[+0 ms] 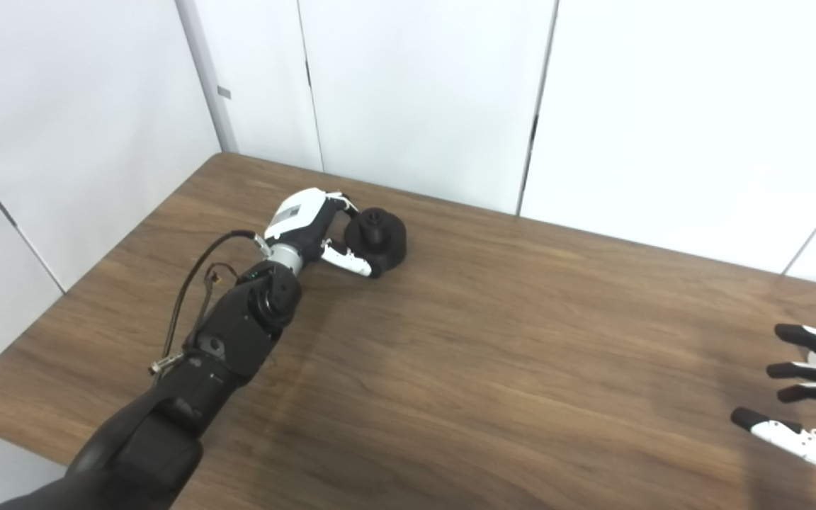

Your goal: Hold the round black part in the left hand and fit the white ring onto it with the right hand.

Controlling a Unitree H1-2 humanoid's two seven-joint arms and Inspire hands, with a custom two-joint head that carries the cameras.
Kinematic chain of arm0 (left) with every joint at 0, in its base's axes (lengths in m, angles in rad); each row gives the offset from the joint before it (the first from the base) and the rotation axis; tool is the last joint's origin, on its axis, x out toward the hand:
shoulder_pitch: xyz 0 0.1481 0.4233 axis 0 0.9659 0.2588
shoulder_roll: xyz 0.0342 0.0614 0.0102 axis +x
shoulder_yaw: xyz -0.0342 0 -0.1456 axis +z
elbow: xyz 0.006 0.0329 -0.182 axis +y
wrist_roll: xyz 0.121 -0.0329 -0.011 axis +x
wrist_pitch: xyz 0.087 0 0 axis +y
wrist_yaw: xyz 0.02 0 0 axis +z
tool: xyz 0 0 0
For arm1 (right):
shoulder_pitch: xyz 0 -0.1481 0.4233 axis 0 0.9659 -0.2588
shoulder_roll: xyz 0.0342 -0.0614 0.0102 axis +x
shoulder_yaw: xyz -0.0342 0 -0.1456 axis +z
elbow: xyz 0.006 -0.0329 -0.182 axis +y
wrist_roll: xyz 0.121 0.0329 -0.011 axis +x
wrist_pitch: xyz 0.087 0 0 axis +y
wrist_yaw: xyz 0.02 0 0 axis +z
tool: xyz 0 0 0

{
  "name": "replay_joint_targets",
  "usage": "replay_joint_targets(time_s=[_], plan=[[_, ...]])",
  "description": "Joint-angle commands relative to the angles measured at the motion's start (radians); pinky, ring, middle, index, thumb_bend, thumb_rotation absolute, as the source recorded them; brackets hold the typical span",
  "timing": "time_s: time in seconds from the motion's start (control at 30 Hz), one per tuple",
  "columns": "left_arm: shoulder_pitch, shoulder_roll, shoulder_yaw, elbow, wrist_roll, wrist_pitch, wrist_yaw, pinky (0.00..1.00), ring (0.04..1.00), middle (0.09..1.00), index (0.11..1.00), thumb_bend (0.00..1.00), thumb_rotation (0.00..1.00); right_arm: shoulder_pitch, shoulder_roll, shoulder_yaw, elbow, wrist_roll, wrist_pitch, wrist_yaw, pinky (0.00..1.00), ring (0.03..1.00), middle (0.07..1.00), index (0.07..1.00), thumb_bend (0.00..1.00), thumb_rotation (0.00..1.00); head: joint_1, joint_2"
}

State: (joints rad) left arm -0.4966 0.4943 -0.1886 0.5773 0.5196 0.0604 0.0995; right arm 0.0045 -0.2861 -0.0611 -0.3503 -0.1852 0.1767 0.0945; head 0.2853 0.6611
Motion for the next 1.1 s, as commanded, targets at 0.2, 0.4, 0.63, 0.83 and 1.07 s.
replay_joint_targets(time_s=[0.2,0.4,0.63,0.83,1.07], plan=[[0.018,0.02,-0.046,-0.023,0.007,-0.011,-0.088,1.0,0.987,0.928,0.489,0.52,0.07,-0.033,-0.013,-0.01,-0.024,0.002,-0.033,-0.006,0.52,0.637,0.798,0.738,0.66,0.0,0.001,0.001],[0.047,0.006,-0.075,-0.067,-0.005,-0.067,-0.11,1.0,0.989,0.933,0.487,0.52,0.07,-0.033,-0.011,-0.007,-0.035,-0.007,-0.017,-0.005,0.52,0.635,0.794,0.743,0.66,0.02,-0.005,0.006],[0.071,-0.012,-0.094,-0.134,-0.032,-0.156,-0.133,1.0,1.0,0.943,0.486,0.52,0.07,-0.036,-0.008,-0.003,-0.036,-0.009,-0.015,-0.005,0.52,0.637,0.796,0.737,0.65,0.02,-0.009,0.008],[0.095,-0.025,-0.117,-0.227,-0.037,-0.149,-0.2,1.0,1.0,0.967,0.486,0.52,0.08,-0.038,-0.007,-0.001,-0.043,-0.023,-0.005,-0.006,0.51,0.633,0.793,0.736,0.65,0.02,-0.015,0.011],[0.124,-0.047,-0.145,-0.289,-0.047,-0.186,-0.274,1.0,1.0,0.994,0.488,0.52,0.07,-0.039,-0.003,-0.001,-0.059,-0.037,0.012,-0.005,0.5,0.625,0.788,0.735,0.65,0.04,-0.018,0.013]])
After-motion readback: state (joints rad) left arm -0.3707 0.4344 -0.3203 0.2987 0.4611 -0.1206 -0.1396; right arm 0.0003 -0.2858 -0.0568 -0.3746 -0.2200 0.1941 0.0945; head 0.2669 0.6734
